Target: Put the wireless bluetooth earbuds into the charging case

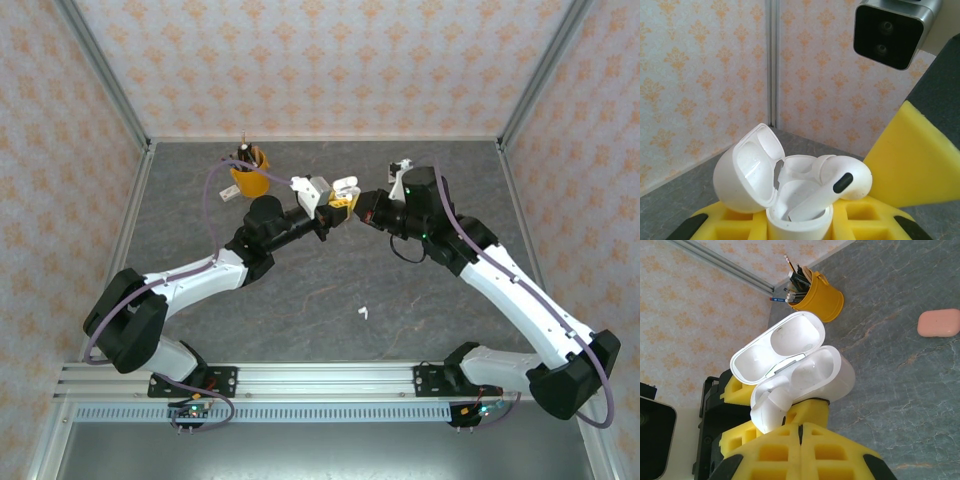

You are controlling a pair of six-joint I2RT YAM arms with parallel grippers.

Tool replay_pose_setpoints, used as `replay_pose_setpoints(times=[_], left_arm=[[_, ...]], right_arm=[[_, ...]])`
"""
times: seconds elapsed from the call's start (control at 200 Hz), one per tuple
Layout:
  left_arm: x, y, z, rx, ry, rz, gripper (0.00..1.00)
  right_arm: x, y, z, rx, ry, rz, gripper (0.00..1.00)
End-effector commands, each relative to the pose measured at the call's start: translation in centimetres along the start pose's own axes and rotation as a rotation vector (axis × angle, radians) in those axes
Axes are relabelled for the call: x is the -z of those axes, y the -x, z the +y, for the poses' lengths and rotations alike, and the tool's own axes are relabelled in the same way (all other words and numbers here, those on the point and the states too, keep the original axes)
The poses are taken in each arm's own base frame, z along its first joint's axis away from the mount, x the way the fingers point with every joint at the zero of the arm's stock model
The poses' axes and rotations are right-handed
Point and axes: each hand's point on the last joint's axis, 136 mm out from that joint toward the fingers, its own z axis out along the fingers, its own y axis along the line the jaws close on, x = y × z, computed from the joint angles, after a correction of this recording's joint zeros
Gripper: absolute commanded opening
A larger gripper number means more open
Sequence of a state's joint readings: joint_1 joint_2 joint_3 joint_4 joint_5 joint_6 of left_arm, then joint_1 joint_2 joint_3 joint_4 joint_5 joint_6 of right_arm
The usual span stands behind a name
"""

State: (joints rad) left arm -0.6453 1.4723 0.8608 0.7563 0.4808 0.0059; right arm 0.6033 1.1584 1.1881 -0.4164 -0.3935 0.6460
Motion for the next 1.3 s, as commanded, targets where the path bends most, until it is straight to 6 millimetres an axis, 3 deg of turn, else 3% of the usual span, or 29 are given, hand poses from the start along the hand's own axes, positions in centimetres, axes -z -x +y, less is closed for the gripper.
replay_pose_setpoints(times=[0.0, 0.901, 1.296], left_arm=[[0.1, 1.5, -1.5, -0.013, -0.059, -0.053, 0.0], [0.0, -0.1, -1.4, 0.003, -0.06, -0.021, 0.0], [0.1, 0.1, -1.4, 0.005, -0.058, -0.024, 0.0]], right_arm=[[0.5, 1.5, 2.4, 0.04, 0.065, -0.035, 0.03], [2.0, 2.1, 2.7, 0.089, 0.035, -0.058, 0.03], [2.3, 2.1, 2.6, 0.093, 0.032, -0.065, 0.03]])
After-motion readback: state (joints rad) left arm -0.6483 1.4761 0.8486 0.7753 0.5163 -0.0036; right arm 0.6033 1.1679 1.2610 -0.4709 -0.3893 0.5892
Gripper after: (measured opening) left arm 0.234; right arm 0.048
